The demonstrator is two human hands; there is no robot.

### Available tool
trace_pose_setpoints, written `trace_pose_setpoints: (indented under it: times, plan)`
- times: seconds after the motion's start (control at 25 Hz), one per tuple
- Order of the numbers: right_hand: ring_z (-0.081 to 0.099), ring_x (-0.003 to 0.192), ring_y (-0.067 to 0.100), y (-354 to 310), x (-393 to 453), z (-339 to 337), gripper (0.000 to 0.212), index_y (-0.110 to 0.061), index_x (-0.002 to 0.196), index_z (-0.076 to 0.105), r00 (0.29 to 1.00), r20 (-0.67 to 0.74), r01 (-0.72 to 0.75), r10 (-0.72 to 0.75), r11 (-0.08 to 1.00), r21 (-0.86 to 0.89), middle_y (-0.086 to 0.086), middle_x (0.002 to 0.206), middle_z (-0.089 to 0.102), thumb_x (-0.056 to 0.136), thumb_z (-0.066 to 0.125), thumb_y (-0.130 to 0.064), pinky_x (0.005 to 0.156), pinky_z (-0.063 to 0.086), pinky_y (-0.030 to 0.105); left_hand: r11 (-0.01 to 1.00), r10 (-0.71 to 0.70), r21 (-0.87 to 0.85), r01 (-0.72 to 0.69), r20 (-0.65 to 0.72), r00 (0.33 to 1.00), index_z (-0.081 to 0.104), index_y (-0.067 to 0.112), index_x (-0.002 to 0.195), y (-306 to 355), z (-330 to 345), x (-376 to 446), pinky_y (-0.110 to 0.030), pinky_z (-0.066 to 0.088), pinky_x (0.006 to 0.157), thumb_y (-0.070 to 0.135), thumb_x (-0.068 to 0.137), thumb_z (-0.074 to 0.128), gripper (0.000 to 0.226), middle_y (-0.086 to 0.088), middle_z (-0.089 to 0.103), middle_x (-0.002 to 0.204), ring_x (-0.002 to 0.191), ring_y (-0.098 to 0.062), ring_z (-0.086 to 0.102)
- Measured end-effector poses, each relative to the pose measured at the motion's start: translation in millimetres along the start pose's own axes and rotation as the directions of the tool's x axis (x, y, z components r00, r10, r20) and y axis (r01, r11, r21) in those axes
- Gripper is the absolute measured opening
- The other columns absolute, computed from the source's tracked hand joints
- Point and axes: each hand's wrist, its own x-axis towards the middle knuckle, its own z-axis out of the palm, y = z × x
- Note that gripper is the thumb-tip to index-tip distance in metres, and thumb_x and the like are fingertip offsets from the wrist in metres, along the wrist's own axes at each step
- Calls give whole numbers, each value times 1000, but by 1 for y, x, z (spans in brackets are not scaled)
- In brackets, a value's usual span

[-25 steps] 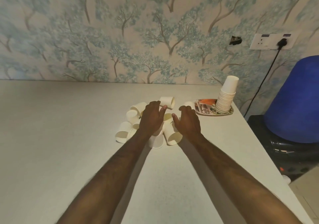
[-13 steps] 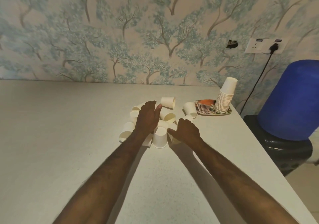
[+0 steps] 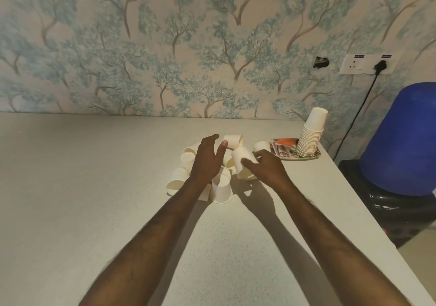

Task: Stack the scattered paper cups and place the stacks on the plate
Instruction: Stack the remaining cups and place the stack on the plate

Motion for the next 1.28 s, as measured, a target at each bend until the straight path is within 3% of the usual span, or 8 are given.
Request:
trace_pose_setpoints:
  times: [0.16,0.32,0.44,0.52,0.68,0.84,0.96,1.28]
  plan:
    - [72,98,27,-34,-10,1,57,-13,141,45,985,142,-169,98,705,689,11,123,64,94,65,-39,79,62,42,958,-71,-278,75,27,997,53,26,136,26,-4,-6,-22,47,86,51,100,54,44,3,56,141,118,-14,61]
    - [68,111,38,-57,-13,19,46,-7,141,42,965,260,-255,41,400,880,22,131,62,101,53,-25,96,54,55,939,-25,-345,19,-13,1000,49,31,128,36,-13,-18,-12,47,78,45,90,73,47,4,49,137,104,2,58]
    - [65,114,41,-68,-16,31,39,-5,139,45,948,317,-311,29,301,901,25,130,62,104,47,-23,102,51,55,957,-2,-291,-9,-39,999,50,21,133,30,-22,-24,-5,47,78,33,82,85,63,1,48,136,108,-9,60]
    - [67,112,38,-69,-17,39,38,-6,137,49,947,320,-302,15,373,877,22,127,65,105,44,-25,103,51,50,967,4,-253,-21,-67,998,51,18,133,22,-29,-25,-5,47,79,26,79,87,66,-1,50,134,109,-15,61]
    - [65,113,30,-56,-18,57,47,-13,139,48,979,169,-198,113,716,670,12,128,63,104,45,-44,102,52,47,977,-29,-215,-1,-133,991,52,19,136,7,-44,-22,-22,48,92,22,82,83,62,-3,49,136,110,-14,56]
    - [59,117,24,-21,-27,78,68,-13,139,46,996,75,12,-37,952,307,6,133,57,88,68,-53,101,50,41,961,-126,-264,86,-140,982,51,27,139,-9,-51,-17,-25,45,94,23,89,75,56,0,44,139,104,-6,53]
    - [57,118,25,-3,-33,94,77,-9,137,47,989,100,93,-106,988,125,6,130,57,77,84,-39,97,48,37,955,-188,-254,152,-123,974,49,29,143,-20,-49,-14,-29,46,96,28,92,71,55,-3,47,144,108,-13,53]
    - [59,117,26,-2,-29,86,64,-13,134,52,985,9,173,-175,978,117,7,131,60,81,81,-34,101,50,41,940,-229,-287,186,-123,966,47,31,144,-28,-44,-10,-34,49,98,31,95,67,53,-5,49,146,113,-18,54]
